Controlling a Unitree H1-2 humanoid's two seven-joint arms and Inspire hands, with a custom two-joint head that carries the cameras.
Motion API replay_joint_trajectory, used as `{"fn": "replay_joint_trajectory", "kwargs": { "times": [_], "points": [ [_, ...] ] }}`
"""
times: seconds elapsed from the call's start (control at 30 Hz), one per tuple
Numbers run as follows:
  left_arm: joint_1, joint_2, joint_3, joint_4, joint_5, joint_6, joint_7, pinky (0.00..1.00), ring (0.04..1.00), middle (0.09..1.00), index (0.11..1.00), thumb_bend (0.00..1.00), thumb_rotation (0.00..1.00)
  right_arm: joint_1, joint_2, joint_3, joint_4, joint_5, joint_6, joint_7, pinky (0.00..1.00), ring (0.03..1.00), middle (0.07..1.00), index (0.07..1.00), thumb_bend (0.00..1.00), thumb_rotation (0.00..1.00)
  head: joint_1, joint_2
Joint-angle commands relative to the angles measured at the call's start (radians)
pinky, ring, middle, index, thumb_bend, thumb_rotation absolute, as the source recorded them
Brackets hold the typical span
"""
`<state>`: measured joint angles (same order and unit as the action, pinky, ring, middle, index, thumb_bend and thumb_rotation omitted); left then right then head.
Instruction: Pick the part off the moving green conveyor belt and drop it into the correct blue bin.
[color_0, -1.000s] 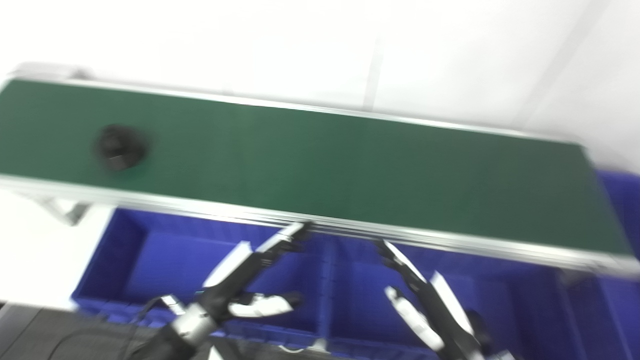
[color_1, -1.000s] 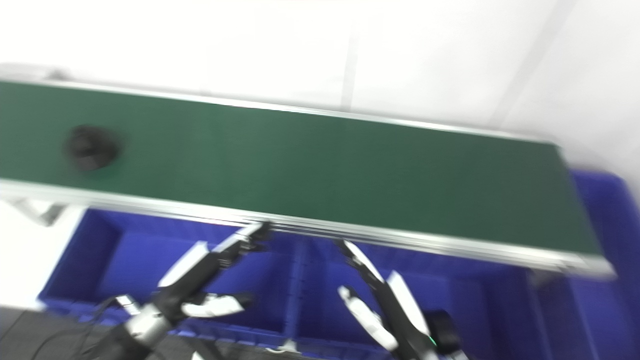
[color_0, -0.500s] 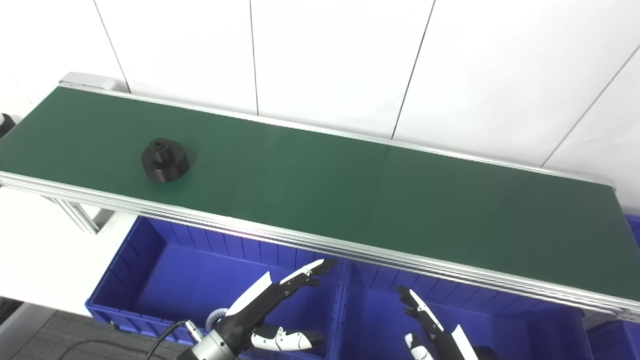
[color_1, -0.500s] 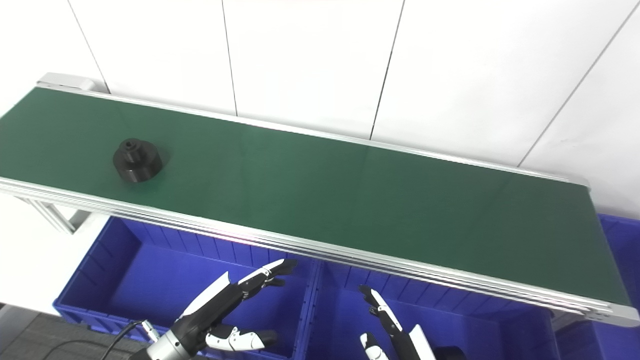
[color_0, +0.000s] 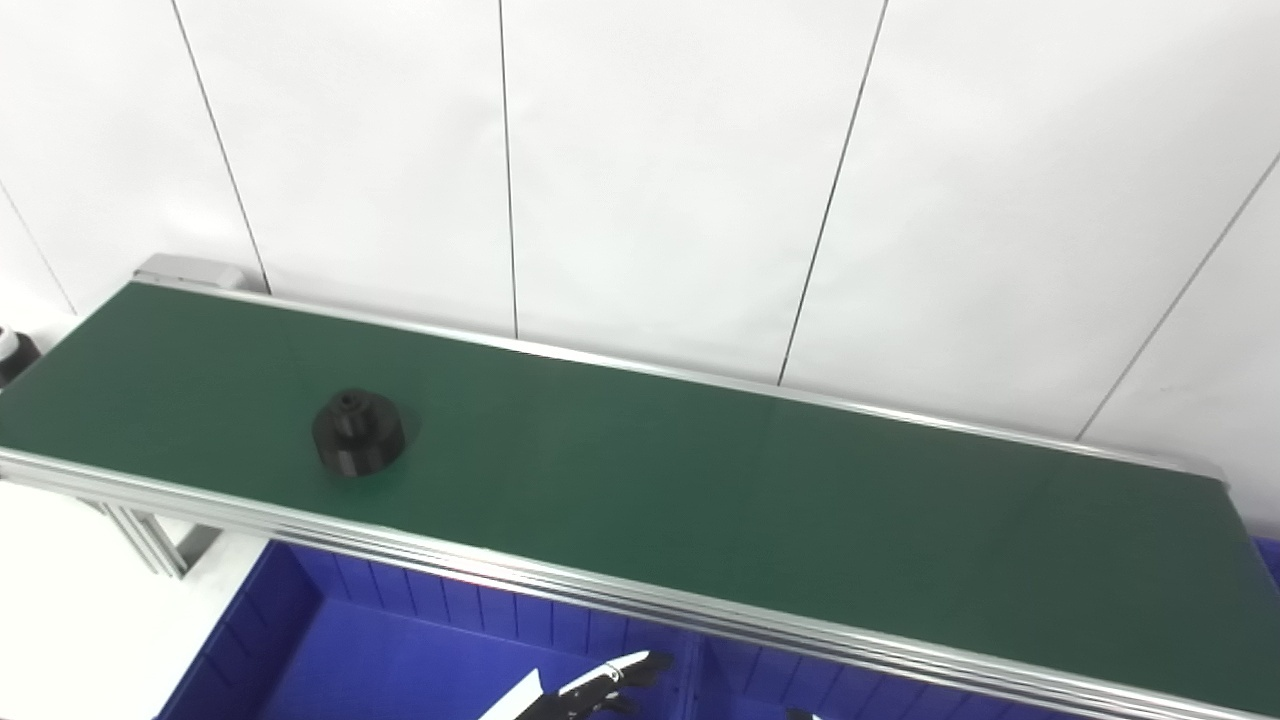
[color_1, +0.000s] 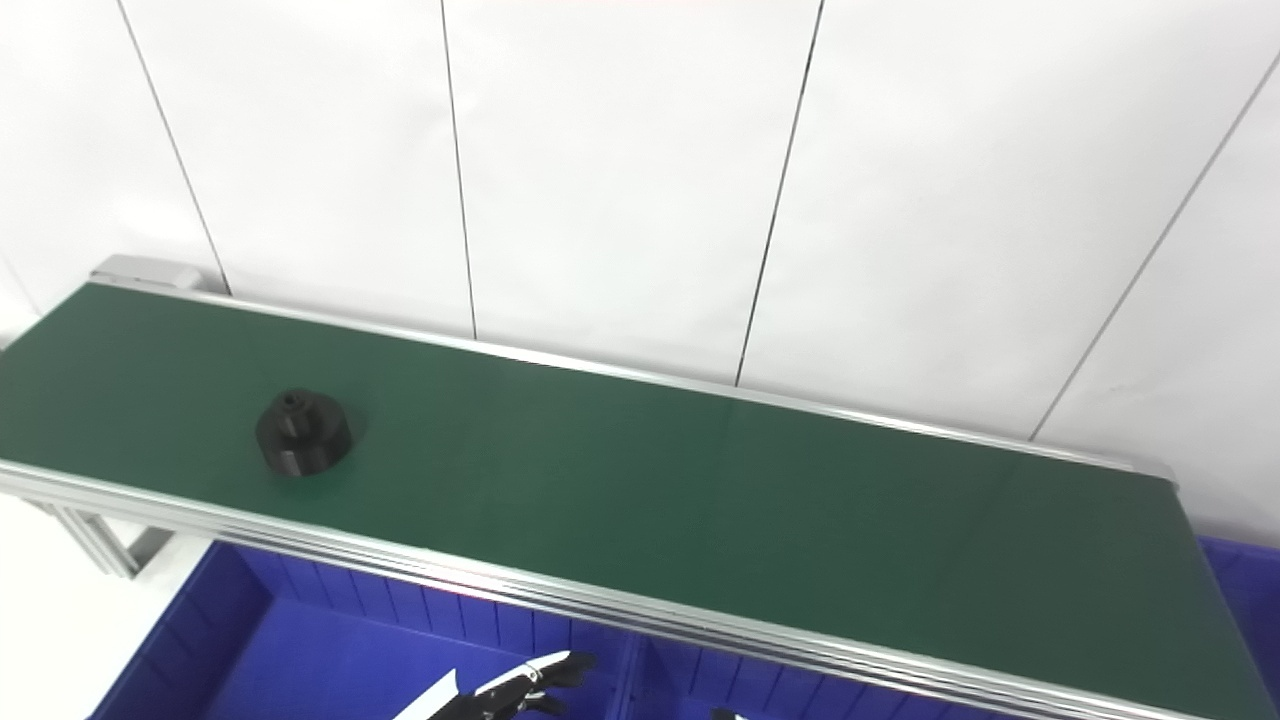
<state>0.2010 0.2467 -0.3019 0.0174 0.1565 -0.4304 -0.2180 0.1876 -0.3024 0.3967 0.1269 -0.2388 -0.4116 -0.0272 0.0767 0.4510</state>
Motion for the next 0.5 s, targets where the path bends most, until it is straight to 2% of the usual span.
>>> {"fn": "replay_joint_trajectory", "kwargs": {
  "times": [0.0, 0.3, 0.47],
  "points": [
    [-0.016, 0.003, -0.001, -0.026, -0.017, -0.039, 0.024, 0.82, 0.91, 0.947, 0.911, 0.48, 0.53, -0.015, -0.012, 0.006, -0.034, 0.006, -0.058, -0.021, 0.87, 0.923, 0.95, 0.935, 0.53, 0.95, -0.004, 0.008],
    [-0.027, 0.004, -0.007, -0.024, -0.018, -0.039, 0.031, 0.85, 0.921, 0.955, 0.925, 0.48, 0.54, -0.021, -0.021, 0.006, -0.063, 0.021, -0.058, -0.01, 0.89, 0.937, 0.957, 0.943, 0.51, 0.96, -0.01, 0.029],
    [-0.038, 0.007, -0.005, -0.023, -0.039, -0.039, 0.016, 0.85, 0.927, 0.961, 0.932, 0.46, 0.53, -0.045, -0.012, -0.002, -0.122, -0.015, -0.058, -0.032, 0.88, 0.932, 0.952, 0.938, 0.52, 0.96, -0.018, 0.037]
  ]
}}
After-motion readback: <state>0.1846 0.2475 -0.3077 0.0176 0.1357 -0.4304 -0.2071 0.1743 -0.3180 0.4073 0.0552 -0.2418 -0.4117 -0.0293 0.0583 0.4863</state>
